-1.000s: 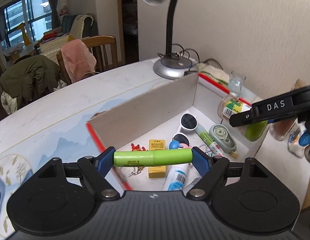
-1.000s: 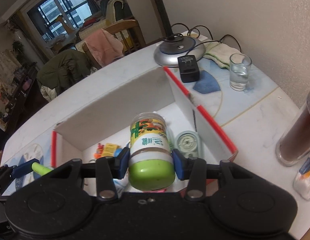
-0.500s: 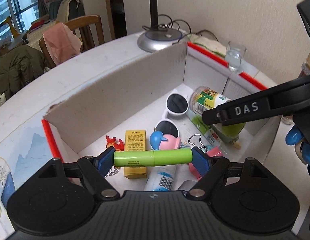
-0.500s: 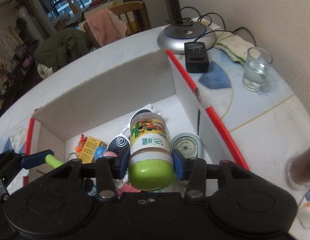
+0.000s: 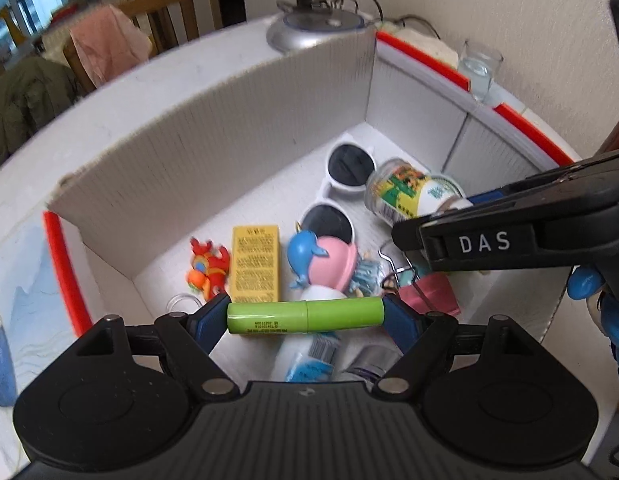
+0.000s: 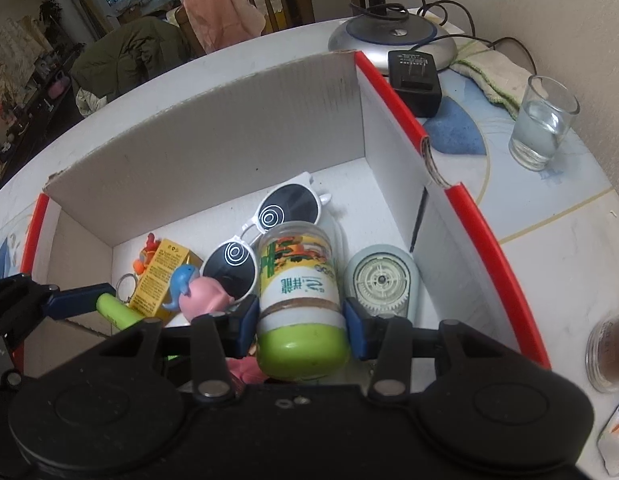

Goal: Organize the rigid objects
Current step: 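Open both tools to release the highlighter and jar in the box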

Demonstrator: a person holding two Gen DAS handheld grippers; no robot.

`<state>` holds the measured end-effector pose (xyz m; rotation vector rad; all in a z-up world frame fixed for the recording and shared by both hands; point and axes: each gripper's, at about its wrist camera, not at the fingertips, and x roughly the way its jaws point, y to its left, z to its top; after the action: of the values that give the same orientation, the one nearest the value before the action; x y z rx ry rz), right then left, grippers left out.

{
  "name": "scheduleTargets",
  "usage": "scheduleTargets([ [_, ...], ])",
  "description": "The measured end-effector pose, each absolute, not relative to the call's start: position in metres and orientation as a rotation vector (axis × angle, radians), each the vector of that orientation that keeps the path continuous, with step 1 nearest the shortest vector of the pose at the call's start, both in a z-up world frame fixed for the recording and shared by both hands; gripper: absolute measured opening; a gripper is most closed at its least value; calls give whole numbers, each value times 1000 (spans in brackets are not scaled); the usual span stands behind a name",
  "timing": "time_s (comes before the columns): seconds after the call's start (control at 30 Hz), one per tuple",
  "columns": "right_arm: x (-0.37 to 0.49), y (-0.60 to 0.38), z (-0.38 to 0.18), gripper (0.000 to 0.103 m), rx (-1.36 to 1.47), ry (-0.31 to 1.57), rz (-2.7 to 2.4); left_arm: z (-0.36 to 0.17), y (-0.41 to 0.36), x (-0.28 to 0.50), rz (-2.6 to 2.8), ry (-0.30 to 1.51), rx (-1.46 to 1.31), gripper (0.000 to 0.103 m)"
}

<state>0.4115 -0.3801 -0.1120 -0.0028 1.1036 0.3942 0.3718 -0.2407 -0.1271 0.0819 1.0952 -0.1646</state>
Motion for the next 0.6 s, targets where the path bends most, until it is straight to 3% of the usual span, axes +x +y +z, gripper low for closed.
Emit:
scheduleTargets([
  [0.23, 412, -381, -113, 46, 2, 1118, 389, -130, -240, 376, -175, 1132, 71, 82],
  [0.6, 399, -386, -95, 59, 30, 1076, 411, -115, -235, 362, -138, 1066, 40, 82],
])
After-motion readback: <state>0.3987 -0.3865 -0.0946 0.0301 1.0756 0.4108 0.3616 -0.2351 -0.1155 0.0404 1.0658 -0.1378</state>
